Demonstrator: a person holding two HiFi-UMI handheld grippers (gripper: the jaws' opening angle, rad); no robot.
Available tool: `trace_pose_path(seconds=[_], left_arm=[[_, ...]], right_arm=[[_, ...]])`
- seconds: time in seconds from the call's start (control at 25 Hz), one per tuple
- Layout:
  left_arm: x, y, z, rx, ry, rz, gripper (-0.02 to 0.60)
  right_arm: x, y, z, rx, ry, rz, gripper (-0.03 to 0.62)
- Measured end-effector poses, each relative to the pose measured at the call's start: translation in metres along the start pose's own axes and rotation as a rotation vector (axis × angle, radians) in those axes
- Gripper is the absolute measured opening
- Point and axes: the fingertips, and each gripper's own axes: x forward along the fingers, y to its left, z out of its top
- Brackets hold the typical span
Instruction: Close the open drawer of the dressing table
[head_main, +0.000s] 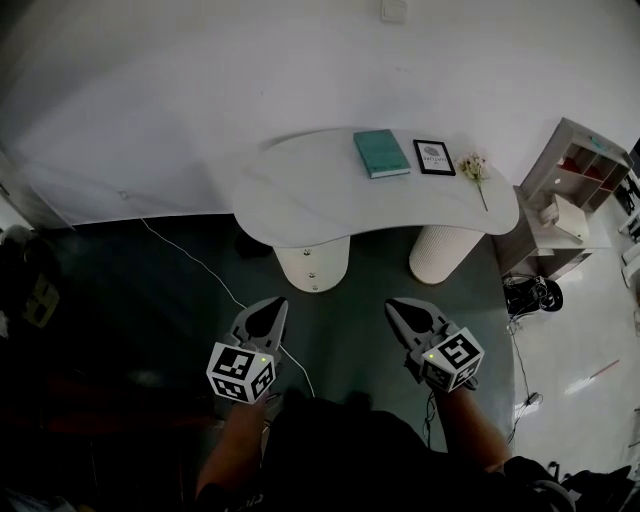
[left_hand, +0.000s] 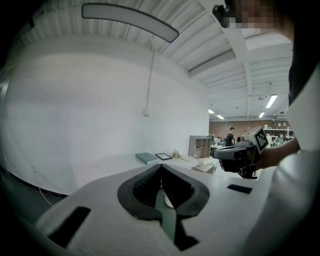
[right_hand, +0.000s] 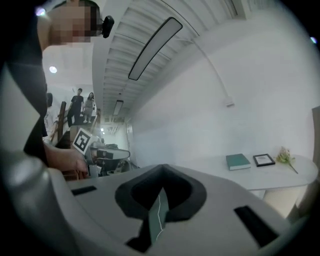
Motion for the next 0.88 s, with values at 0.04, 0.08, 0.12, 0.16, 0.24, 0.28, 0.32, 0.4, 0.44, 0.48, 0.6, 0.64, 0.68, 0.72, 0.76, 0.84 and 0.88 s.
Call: trace_pose_path(seconds=[0.04,0.08,0.12,0.16,0.24,0.28,0.32,0.4,0.44,0.48,0.6,0.64,0.68,0.72,0.76,0.84,0.88], left_arm=[[-0.002,0.000,0.001,0.003,-0.003,-0.002,0.008],[-0.003,0.000,0.002,0.008,-0.007,-0.003,0.009],[-0.004,0.000,0.003,0.012,-0.011,-0.005,0.009],[-0.003,0.001,0.004,0.015,-0.015,-0.007,0.009],[-0.002,0.004,0.008,0.017,-0.022,-0.014,0.009],[-0.001,0.006,0.009,0.019,-0.024,-0.017,0.009],[-0.002,0.010,0.011,0.022,-0.026,-0.019,0.009],[-0.003,0.020,0.015,0.029,-0.031,-0.019,0.009],[-0.003,0.024,0.017,0.030,-0.035,-0.018,0.009],[-0.004,0.029,0.019,0.030,-0.038,-0.017,0.009],[-0.010,0.039,0.021,0.031,-0.039,-0.017,0.008],[-0.012,0.042,0.022,0.032,-0.039,-0.019,0.009],[-0.014,0.045,0.023,0.033,-0.039,-0.020,0.009],[-0.015,0.048,0.022,0.034,-0.038,-0.021,0.009],[-0.015,0.052,0.021,0.033,-0.038,-0.020,0.009],[-0.016,0.057,0.016,0.025,-0.037,-0.019,0.009],[-0.016,0.060,0.013,0.019,-0.035,-0.020,0.009]], right_arm=[[0.000,0.002,0.002,-0.006,-0.004,-0.004,0.003],[-0.001,0.003,0.003,-0.008,-0.008,-0.010,0.003],[-0.002,0.004,0.004,-0.010,-0.010,-0.016,0.003],[-0.002,0.005,0.006,-0.012,-0.013,-0.022,0.003],[0.000,0.005,0.012,-0.011,-0.025,-0.033,0.003],[0.002,0.005,0.016,-0.010,-0.032,-0.040,0.003],[0.004,0.005,0.018,-0.012,-0.037,-0.048,0.003],[0.011,0.007,0.022,-0.025,-0.043,-0.054,0.003],[0.015,0.009,0.025,-0.031,-0.046,-0.053,0.003],[0.020,0.011,0.027,-0.035,-0.048,-0.052,0.003],[0.032,0.018,0.031,-0.030,-0.054,-0.049,0.003],[0.036,0.021,0.032,-0.029,-0.057,-0.044,0.003],[0.040,0.025,0.033,-0.032,-0.059,-0.038,0.003],[0.044,0.029,0.034,-0.038,-0.060,-0.031,0.003],[0.048,0.032,0.035,-0.046,-0.061,-0.025,0.003],[0.055,0.037,0.035,-0.055,-0.065,-0.019,0.002],[0.057,0.039,0.034,-0.057,-0.067,-0.019,0.003]])
